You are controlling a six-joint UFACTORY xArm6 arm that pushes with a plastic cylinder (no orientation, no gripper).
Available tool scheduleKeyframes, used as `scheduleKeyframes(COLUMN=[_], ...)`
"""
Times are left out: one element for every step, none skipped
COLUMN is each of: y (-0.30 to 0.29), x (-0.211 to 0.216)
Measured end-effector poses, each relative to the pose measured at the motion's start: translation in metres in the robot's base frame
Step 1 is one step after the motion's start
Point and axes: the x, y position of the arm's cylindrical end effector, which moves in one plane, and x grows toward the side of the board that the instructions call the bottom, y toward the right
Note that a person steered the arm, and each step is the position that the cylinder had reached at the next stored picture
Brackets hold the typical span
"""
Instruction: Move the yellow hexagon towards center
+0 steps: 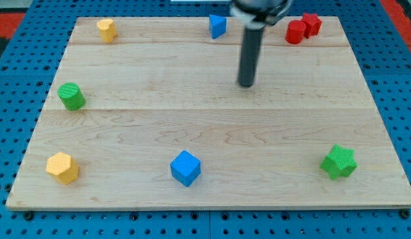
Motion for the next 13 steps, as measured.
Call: scheduleKeyframes(y=[-0.091, -0.196, -0.275, -0.344, -0.321, -0.263, -0.260, -0.246, -0.274, -0.267, -0.213, -0.145, -0.091], x=[0.017, 0.040, 0.106, 0.136, 0.184, 0.192, 0.149, 0.121, 0.104, 0.088, 0.062, 0.042, 0.028])
